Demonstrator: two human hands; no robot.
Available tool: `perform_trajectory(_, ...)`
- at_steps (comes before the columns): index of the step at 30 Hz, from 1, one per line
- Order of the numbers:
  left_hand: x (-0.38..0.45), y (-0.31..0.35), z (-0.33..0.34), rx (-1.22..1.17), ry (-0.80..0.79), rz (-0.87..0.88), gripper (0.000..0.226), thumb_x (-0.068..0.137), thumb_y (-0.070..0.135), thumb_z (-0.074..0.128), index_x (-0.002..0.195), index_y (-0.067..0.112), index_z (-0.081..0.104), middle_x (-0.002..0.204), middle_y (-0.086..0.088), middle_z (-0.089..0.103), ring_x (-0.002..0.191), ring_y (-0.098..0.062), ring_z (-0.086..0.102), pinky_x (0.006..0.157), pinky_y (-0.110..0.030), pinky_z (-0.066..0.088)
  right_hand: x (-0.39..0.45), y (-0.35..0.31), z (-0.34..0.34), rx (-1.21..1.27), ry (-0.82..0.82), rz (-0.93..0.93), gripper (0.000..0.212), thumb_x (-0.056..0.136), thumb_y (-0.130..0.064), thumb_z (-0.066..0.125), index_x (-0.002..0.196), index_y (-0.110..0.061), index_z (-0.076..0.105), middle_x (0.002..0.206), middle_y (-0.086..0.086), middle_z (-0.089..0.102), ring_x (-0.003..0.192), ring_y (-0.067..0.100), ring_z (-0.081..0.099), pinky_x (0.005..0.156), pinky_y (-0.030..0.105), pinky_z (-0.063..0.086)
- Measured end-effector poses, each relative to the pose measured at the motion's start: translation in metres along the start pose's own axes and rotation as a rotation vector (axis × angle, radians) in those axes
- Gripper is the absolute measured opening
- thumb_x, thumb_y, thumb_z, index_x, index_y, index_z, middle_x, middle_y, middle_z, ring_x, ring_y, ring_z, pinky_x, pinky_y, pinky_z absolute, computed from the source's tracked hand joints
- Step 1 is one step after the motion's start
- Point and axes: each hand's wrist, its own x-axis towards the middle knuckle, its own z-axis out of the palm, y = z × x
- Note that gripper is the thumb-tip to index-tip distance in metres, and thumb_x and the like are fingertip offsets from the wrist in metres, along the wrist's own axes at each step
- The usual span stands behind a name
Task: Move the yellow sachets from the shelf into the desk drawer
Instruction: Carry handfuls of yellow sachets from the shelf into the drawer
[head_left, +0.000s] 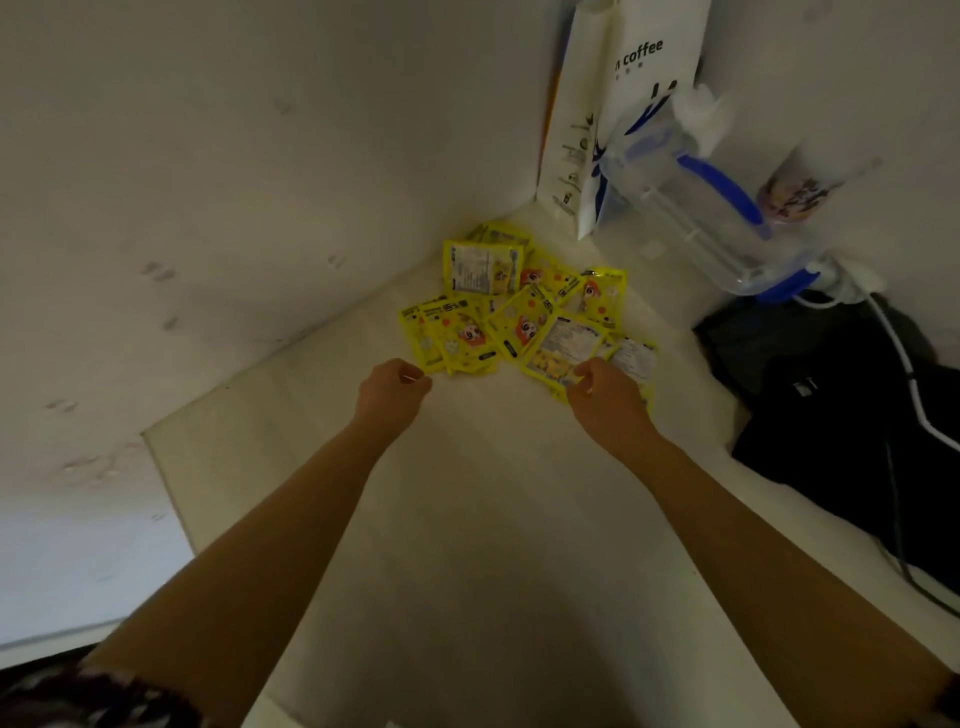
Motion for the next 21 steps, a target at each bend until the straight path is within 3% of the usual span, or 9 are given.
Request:
perform_trajectory(4,0.029,0.018,0.009,-0.048,0.019,-0.081,0.025,0.084,0.024,0.066,0.105,0.012,0.065,0.106,-0.015,0.068,0.100,-0.034,0.064,0.088,-0.041,0.053,0.037,0.004,-0.008,0.005,-0.034,0.109,0.042,0.093,-0.021,0.054,0.130,-0.002,0.048,0.127,0.018,0.056,0.117,0.033,0.054,0.095,0.040,0.044)
perform_trajectory(8,0.049,0.026,0.025,-0.084,0.043,-0.159,0.037,0.080,0.028,0.067,0.112,0.011,0.059,0.112,-0.016,0.066,0.102,-0.033,0.063,0.089,-0.044,0.054,0.066,0.005,-0.007,-0.042,-0.032,0.207,0.056,0.094,-0.030,0.055,0.135,0.003,0.039,0.136,0.021,0.048,0.123,0.034,0.050,0.094,0.036,0.042)
perform_trajectory(14,0.068,0.032,0.044,-0.107,0.081,-0.219,0.042,0.079,0.028,0.071,0.115,0.010,0.057,0.114,-0.013,0.065,0.104,-0.033,0.062,0.090,-0.042,0.052,0.084,0.004,0.006,-0.095,-0.082,0.333,0.091,0.089,-0.046,0.057,0.147,0.004,0.008,0.154,0.026,0.006,0.137,0.045,0.027,0.108,0.049,0.033)
perform_trajectory(21,0.081,0.043,0.057,-0.095,0.167,-0.201,0.031,0.080,0.025,0.071,0.104,0.011,0.060,0.095,-0.002,0.060,0.084,-0.020,0.055,0.070,-0.031,0.043,0.098,-0.005,0.022,-0.137,-0.044,0.370,0.102,0.081,-0.054,0.065,0.148,-0.004,0.007,0.154,0.024,0.005,0.137,0.047,0.022,0.103,0.052,0.037)
